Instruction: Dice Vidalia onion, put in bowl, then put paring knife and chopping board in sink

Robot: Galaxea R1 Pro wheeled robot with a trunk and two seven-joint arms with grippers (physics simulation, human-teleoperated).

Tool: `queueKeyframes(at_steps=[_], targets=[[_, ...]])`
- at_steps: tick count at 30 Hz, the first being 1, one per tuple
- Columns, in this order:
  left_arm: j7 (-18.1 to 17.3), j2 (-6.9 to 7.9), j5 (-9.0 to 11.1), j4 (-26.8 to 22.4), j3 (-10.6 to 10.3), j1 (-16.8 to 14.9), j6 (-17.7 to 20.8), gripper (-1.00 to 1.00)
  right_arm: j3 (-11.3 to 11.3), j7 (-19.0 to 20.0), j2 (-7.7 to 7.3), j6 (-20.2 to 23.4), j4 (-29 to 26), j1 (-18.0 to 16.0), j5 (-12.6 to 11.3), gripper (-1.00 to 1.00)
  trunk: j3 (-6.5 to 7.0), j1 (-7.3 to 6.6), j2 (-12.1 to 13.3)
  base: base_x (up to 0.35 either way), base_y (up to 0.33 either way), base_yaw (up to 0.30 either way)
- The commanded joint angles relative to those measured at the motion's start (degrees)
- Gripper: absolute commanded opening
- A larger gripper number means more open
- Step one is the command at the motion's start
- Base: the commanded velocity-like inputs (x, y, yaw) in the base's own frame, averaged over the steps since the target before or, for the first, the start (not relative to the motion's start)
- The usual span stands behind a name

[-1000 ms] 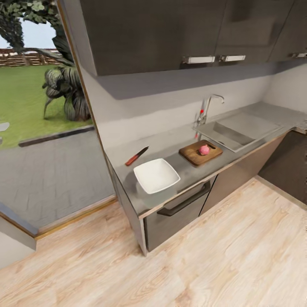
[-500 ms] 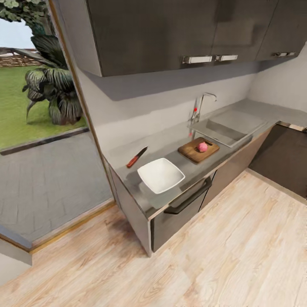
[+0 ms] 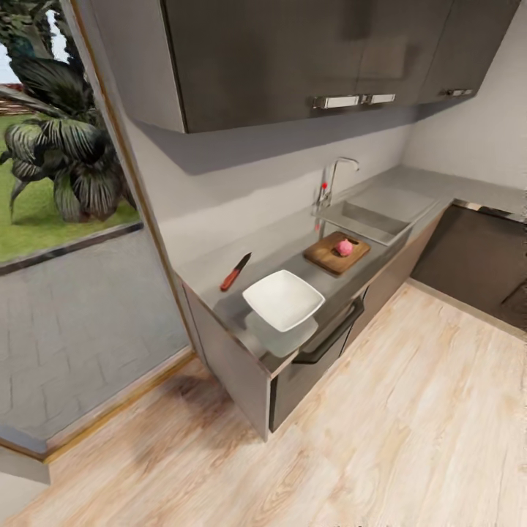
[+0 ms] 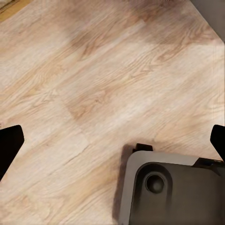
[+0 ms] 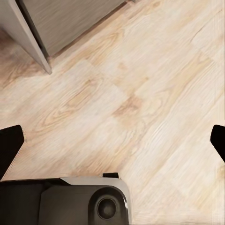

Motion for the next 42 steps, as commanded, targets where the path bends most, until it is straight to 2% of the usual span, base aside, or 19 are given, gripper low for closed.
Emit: queueKeyframes(at_steps=[1,9,19,29,42], targets=[[0.3,0.05,0.3,0.0,-0.2,0.0,-0.1,1.00,0.1,-0.2,-0.01,0.0,-0.1,0.0,-0.1,1.00,-0.08,0.04,-0.1,0.000,0.310,-0.200],[0.3,0.05,0.3,0.0,-0.2,0.0,-0.1,1.00,0.1,-0.2,-0.01,0.0,-0.1,0.0,-0.1,1.00,-0.08,0.04,-0.1,0.000,0.289,-0.200],[0.3,0.05,0.3,0.5,-0.2,0.0,-0.1,1.00,0.1,-0.2,-0.01,0.0,-0.1,0.0,-0.1,1.00,-0.08,0.04,-0.1,-0.010,0.043,-0.200],[0.3,0.05,0.3,0.6,-0.2,0.0,-0.1,1.00,0.1,-0.2,-0.01,0.0,-0.1,0.0,-0.1,1.00,-0.08,0.04,-0.1,-0.113,0.260,-0.196],[0.3,0.05,0.2,0.7,-0.2,0.0,-0.1,1.00,0.1,-0.2,-0.01,-0.2,-0.1,0.0,0.0,1.00,-0.08,0.04,-0.1,-0.093,0.233,-0.041]])
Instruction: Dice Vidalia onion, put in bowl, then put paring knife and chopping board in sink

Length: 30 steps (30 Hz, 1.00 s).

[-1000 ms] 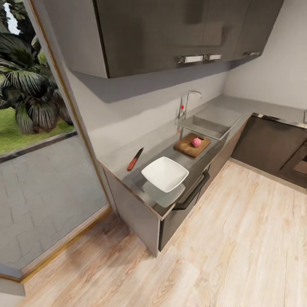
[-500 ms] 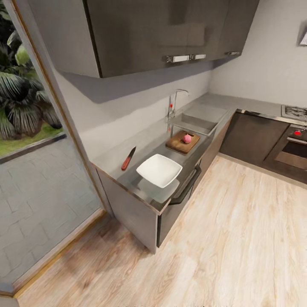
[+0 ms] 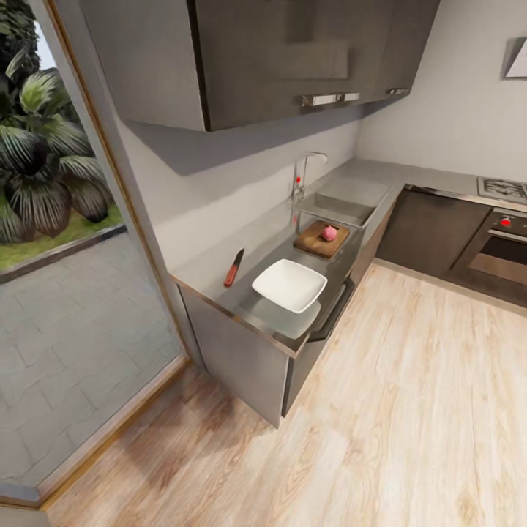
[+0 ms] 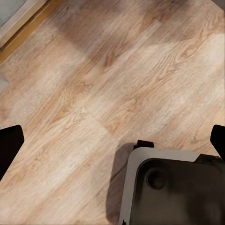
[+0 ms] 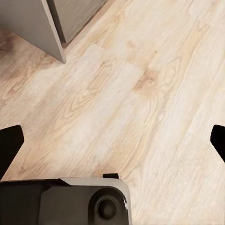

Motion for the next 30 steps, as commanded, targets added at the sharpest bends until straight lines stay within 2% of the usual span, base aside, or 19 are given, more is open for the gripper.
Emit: queueKeyframes(at_steps=[1,4,7,11,12,14,16,19,20,21,23,25,27,30], targets=[[0.3,0.05,0.3,0.2,-0.2,0.0,-0.1,1.00,0.1,-0.2,-0.01,0.0,-0.1,0.0,-0.1,1.00,-0.08,0.04,-0.1,-0.006,0.020,0.000],[0.3,0.05,0.3,0.5,-0.2,0.0,-0.1,1.00,0.1,-0.2,-0.01,-0.2,-1.2,0.0,-0.1,1.00,-0.08,0.04,-0.1,-0.002,0.005,0.000],[0.3,0.05,0.3,0.6,-0.2,0.0,-0.1,1.00,0.1,-0.8,-0.01,-0.5,-6.5,0.0,-0.1,1.00,-0.08,0.04,-0.1,0.000,0.001,0.000],[0.3,0.05,0.3,0.6,-0.2,0.0,-0.1,1.00,-0.1,-8.4,0.07,1.3,-18.1,0.0,0.0,1.00,-0.08,0.04,-0.1,0.000,0.000,0.000],[0.3,0.05,0.3,0.6,-0.2,0.0,-0.1,1.00,-0.2,-13.3,0.08,5.7,-25.1,0.0,0.0,1.00,-0.08,0.04,-0.1,0.000,0.000,0.000],[0.3,0.05,0.3,0.6,-0.2,0.0,-0.1,1.00,-0.2,-16.5,0.08,12.6,-32.2,0.0,0.0,1.00,-0.08,0.04,-0.1,0.000,0.000,0.000],[0.3,0.05,0.3,0.6,-0.2,0.0,-0.1,1.00,-0.2,-18.4,0.07,21.6,-41.6,0.0,0.0,1.00,-0.08,0.04,-0.1,0.000,0.000,0.000],[0.3,0.05,0.3,0.6,-0.2,0.0,-0.1,1.00,-0.2,-19.0,0.07,26.2,-47.6,-0.1,0.0,1.00,-0.08,0.04,-0.1,0.000,0.000,0.000],[0.3,0.05,0.3,0.6,-0.2,0.0,-0.1,1.00,-0.2,-19.2,0.07,29.0,-50.4,-0.3,0.1,1.00,-0.08,0.04,-0.1,0.000,0.000,0.000],[0.3,0.05,0.3,0.6,-0.2,0.0,-0.1,1.00,-0.2,-19.3,0.07,30.1,-51.1,-0.6,0.1,1.00,-0.08,0.04,-0.1,0.000,0.000,0.000],[0.3,0.05,0.3,0.6,-0.3,0.0,-0.1,1.00,-0.2,-20.0,0.07,35.2,-52.9,-4.2,0.2,1.00,-0.08,0.04,-0.1,0.000,0.000,0.000],[0.3,0.05,0.3,0.6,-0.3,0.0,-0.1,1.00,-0.2,-20.8,0.07,41.3,-53.5,-9.1,0.2,1.00,-0.08,0.04,-0.1,0.000,0.000,0.000],[0.3,0.05,0.3,0.6,-0.3,0.0,-0.1,1.00,-0.2,-21.9,0.09,50.3,-53.7,-17.2,0.2,1.00,-0.08,0.04,-0.1,0.000,0.000,0.000],[0.3,0.05,0.3,0.8,-0.3,0.0,-0.1,1.00,-0.2,-22.6,0.18,54.7,-53.7,-22.1,0.2,1.00,-0.08,0.04,-0.1,0.000,0.000,0.000]])
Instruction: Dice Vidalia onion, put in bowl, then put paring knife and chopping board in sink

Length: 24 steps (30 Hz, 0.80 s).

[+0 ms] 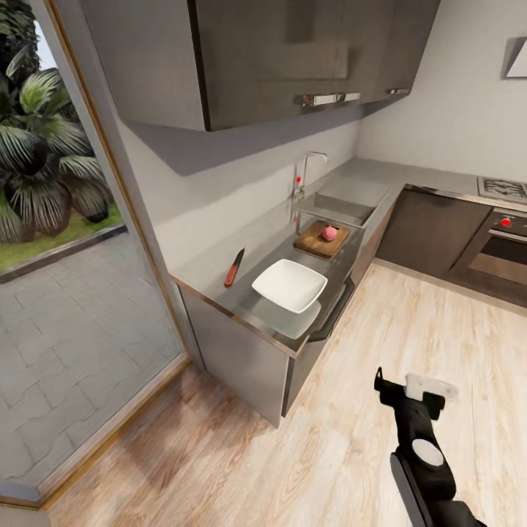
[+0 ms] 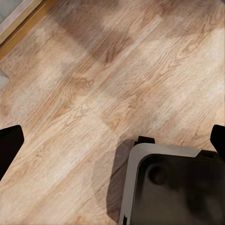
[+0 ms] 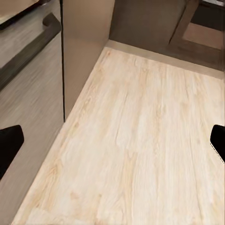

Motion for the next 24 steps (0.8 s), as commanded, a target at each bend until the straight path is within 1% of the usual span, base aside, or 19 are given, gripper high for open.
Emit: queueKeyframes(at_steps=[1,2,3,6,7,8,9,10,11,12,13,15,16,17,19,20,21,22,24], targets=[[0.3,0.05,0.3,-0.1,-0.2,0.0,-0.1,1.00,0.1,-0.9,0.09,3.5,-0.1,-3.3,-0.1,1.00,-0.10,0.03,-0.1,0.000,0.000,0.000],[0.3,0.05,0.3,-0.2,-0.2,0.0,-0.1,1.00,0.1,-1.6,0.19,6.8,-0.1,-6.8,-0.1,1.00,-0.10,0.03,-0.1,0.000,0.000,0.000],[0.3,0.05,0.3,-0.2,-0.2,0.0,-0.1,1.00,0.1,-1.9,0.24,7.9,-0.1,-8.0,-0.1,1.00,-0.10,0.03,-0.1,0.000,0.000,0.000],[0.3,0.05,0.3,-0.2,-0.2,0.0,-0.1,1.00,0.3,-3.4,0.52,14.1,0.2,-15.6,-0.3,1.00,-0.10,0.03,-0.1,0.000,0.000,0.000],[0.3,0.05,0.3,-0.1,-0.2,0.0,-0.1,1.00,0.4,-3.6,0.64,15.1,0.2,-17.2,-0.4,1.00,-0.10,0.03,-0.1,0.000,0.000,0.000],[0.3,0.05,0.3,-0.1,-0.2,0.0,-0.1,1.00,0.5,-3.9,1.55,18.2,0.5,-22.6,-0.4,1.00,-0.10,0.03,-0.1,0.000,0.000,0.000],[0.3,0.05,0.3,-0.1,-0.2,0.0,-0.1,1.00,0.6,-4.0,2.52,19.6,0.8,-25.2,-0.4,1.00,-0.10,0.03,-0.1,0.000,0.000,0.000],[0.3,0.05,0.3,-0.1,-0.2,0.0,-0.1,1.00,0.6,-4.1,3.78,20.8,1.2,-27.5,-0.4,1.00,-0.10,0.03,-0.1,0.000,0.000,0.000],[0.3,0.05,0.3,-0.1,-0.2,0.0,-0.1,1.00,0.7,-4.3,5.87,22.6,2.1,-30.6,-0.3,1.00,-0.10,0.03,-0.1,0.000,0.000,0.000],[0.3,0.05,0.3,-0.1,-0.2,0.0,-0.1,1.00,1.3,-4.8,7.65,24.0,3.5,-33.7,-0.1,1.00,-0.10,0.03,-0.1,0.000,0.000,0.000],[0.3,0.05,0.3,-0.1,-0.2,0.0,-0.1,1.00,1.7,-5.0,8.17,24.4,4.1,-34.7,0.0,1.00,-0.10,0.03,-0.1,0.000,0.000,0.000],[0.3,0.05,0.3,0.0,-0.3,0.0,-0.1,1.00,3.8,-6.8,9.90,25.3,6.9,-39.1,0.1,1.00,-0.10,0.03,-0.1,0.000,0.000,0.000],[0.3,0.05,0.3,0.0,-0.3,0.0,-0.1,1.00,5.1,-7.9,10.06,25.5,8.6,-41.4,0.1,1.00,-0.10,0.03,-0.1,0.000,0.000,0.000],[0.3,0.03,0.3,0.0,-0.3,0.0,-0.1,1.00,7.3,-10.3,10.06,25.8,13.3,-46.8,0.2,1.00,-0.10,0.03,-0.1,0.000,0.000,0.000],[0.3,0.00,0.3,0.1,-0.3,0.0,-0.1,1.00,8.0,-11.2,10.06,25.8,16.6,-50.0,0.1,1.00,-0.10,0.03,-0.1,0.000,0.000,0.000],[0.3,-0.01,0.3,0.1,-0.3,0.0,-0.1,1.00,8.3,-11.4,10.06,25.9,17.6,-51.0,0.0,1.00,-0.10,0.03,-0.1,0.000,0.000,0.000],[0.3,-0.02,0.3,0.1,-0.3,0.0,-0.1,1.00,9.1,-11.6,10.06,25.9,18.4,-51.8,-0.1,1.00,-0.10,0.03,-0.1,0.000,0.000,0.000],[0.3,-0.03,0.3,0.1,-0.3,0.0,-0.1,1.00,11.4,-11.8,10.06,25.9,18.3,-52.3,-0.2,1.00,-0.10,0.03,-0.1,0.000,0.000,0.000],[0.3,-0.03,0.3,0.1,-0.4,0.0,-0.1,1.00,14.5,-12.0,10.06,26.0,17.7,-52.5,-0.7,1.00,-0.10,0.03,-0.1,0.000,0.000,0.000]])
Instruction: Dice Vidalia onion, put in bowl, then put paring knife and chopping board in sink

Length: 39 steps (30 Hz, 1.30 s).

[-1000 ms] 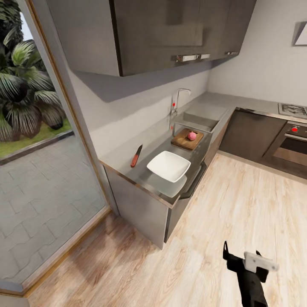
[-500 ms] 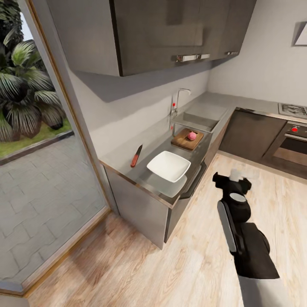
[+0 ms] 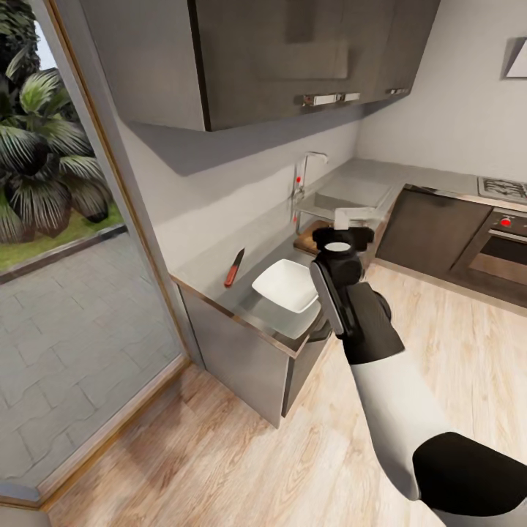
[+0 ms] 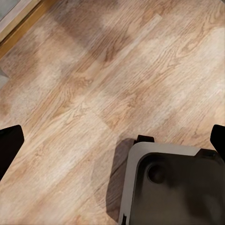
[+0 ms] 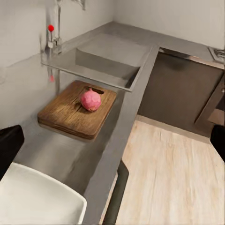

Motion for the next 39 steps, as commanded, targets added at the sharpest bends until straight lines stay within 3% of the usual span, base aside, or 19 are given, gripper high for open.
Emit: queueKeyframes(at_steps=[1,6,7,8,9,13,39], targets=[[0.3,0.06,0.3,-0.1,-0.2,0.0,-0.1,1.00,0.9,-0.4,0.00,0.4,-0.2,-0.1,-0.5,1.00,-0.10,0.04,-0.1,0.000,0.000,0.000],[0.3,0.06,0.3,-0.1,-0.2,0.0,-0.1,1.00,2.1,-1.6,0.00,0.4,-0.4,0.2,-4.2,1.00,-0.10,0.04,-0.1,0.000,0.000,0.000],[0.3,0.06,0.3,-0.1,-0.2,0.0,-0.1,1.00,2.2,-2.7,0.00,0.3,-0.3,0.2,-5.9,1.00,-0.10,0.04,-0.1,0.000,0.000,0.032],[0.3,0.06,0.3,-0.2,-0.2,0.0,-0.1,1.00,2.2,-4.4,0.00,0.1,-0.3,0.3,-9.0,1.00,-0.10,0.04,-0.1,0.000,0.000,0.198],[0.3,0.06,0.3,-0.2,-0.2,0.0,-0.1,1.00,2.3,-4.9,0.00,0.0,-0.3,0.4,-10.2,1.00,-0.10,0.04,-0.1,0.000,0.000,0.230],[0.3,0.06,0.3,-0.2,-0.2,0.0,-0.1,1.00,2.3,-6.1,0.00,-0.1,-0.2,0.5,-12.4,1.00,-0.10,0.04,-0.1,0.000,0.000,0.267],[0.3,0.06,0.3,-0.2,-0.1,0.0,-0.1,1.00,2.4,-6.2,0.00,-0.2,0.4,0.6,-12.9,1.00,-0.10,0.04,-0.1,0.002,0.000,0.287]])
